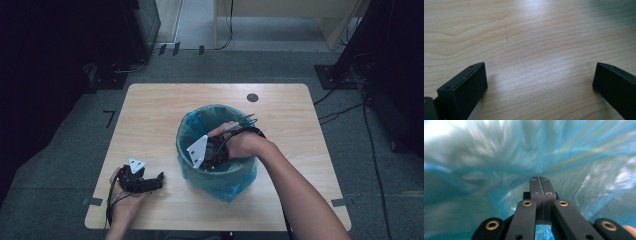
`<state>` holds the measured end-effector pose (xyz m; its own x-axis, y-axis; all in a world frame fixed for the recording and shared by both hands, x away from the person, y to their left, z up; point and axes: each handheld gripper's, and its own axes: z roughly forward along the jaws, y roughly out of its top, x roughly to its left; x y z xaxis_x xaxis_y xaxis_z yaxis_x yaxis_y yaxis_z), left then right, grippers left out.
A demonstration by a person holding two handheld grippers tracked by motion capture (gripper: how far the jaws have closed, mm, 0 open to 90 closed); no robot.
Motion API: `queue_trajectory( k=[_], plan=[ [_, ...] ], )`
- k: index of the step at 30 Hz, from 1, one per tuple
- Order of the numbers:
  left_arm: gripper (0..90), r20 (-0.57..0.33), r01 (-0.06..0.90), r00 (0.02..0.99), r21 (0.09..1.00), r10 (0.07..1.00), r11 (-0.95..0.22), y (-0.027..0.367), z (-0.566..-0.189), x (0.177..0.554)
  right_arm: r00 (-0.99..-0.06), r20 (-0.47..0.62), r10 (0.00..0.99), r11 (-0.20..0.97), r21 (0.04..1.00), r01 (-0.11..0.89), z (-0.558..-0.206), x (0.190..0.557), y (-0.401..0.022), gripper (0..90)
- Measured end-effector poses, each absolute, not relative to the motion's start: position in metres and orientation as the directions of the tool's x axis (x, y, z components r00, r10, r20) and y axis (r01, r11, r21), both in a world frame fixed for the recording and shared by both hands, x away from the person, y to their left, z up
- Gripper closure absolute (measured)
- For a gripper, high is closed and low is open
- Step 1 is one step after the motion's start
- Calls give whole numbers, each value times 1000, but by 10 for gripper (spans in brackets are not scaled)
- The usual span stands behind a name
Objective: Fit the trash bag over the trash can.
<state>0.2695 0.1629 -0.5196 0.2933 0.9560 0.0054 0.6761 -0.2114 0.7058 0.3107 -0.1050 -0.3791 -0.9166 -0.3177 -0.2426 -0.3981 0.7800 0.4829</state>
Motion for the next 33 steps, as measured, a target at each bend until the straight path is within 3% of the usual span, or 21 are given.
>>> queue_trajectory(
  k=[10, 17, 27, 33],
  plan=[
    [0, 6, 676, 292, 706, 956, -211, 163, -520, 270, -899, -288, -330, 768, 472, -434, -347, 299, -130, 900],
    [0, 4, 677, 289, 706, 957, -207, 162, -520, 270, -873, -284, -397, 786, 386, -483, -362, 295, -131, 900],
    [0, 4, 677, 289, 706, 957, -207, 162, -520, 270, -880, -289, -377, 772, 427, -471, -356, 297, -131, 900],
    [0, 4, 677, 289, 706, 957, -207, 162, -520, 270, -869, -310, -385, 782, 391, -486, -347, 295, -135, 900]
  ],
)
